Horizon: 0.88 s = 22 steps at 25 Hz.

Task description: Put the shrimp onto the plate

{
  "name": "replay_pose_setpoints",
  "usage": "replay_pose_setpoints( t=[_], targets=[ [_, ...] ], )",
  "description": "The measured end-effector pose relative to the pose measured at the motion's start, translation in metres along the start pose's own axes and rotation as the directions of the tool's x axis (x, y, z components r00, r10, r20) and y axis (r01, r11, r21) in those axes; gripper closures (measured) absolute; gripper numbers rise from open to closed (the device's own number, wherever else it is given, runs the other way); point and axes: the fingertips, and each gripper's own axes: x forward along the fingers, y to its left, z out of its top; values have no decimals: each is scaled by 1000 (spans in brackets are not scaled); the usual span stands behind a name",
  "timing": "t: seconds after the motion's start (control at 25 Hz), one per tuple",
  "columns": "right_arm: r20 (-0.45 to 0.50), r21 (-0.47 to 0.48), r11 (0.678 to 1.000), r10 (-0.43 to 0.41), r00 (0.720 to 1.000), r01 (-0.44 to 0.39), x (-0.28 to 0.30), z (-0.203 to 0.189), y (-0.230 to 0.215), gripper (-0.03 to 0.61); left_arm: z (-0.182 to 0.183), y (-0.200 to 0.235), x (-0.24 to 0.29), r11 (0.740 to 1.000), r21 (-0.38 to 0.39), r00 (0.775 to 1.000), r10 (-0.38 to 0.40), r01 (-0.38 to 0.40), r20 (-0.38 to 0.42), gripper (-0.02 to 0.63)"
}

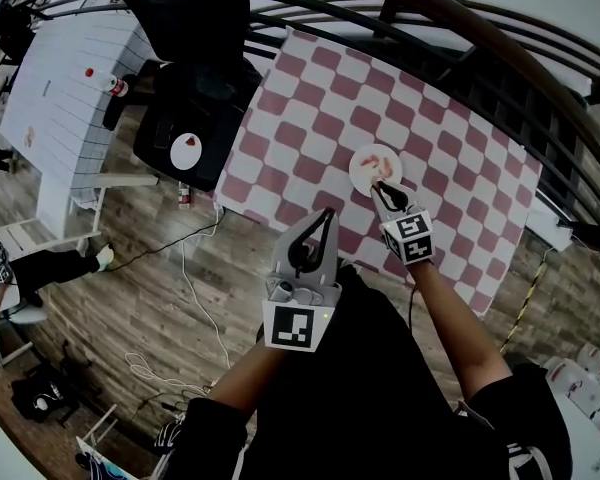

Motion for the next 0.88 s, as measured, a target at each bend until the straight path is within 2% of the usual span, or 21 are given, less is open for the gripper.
replay_pose_setpoints(
  t=[0.24, 0.68, 0.88],
  targets=[
    [-74, -4, 1000, 6, 997, -6, 23, -15, -3, 518, 0, 15, -1, 999, -6, 999, 50, -50, -15, 604],
    [-194, -56, 997, 34, 980, -45, 57, -52, 1, 518, -3, 27, -9, 999, -9, 998, 52, -53, -47, 604],
    [-258, -106, 993, 15, 966, -44, 69, -70, -9, 518, 2, 32, -17, 997, 38, 996, 69, -67, -47, 604]
  ],
)
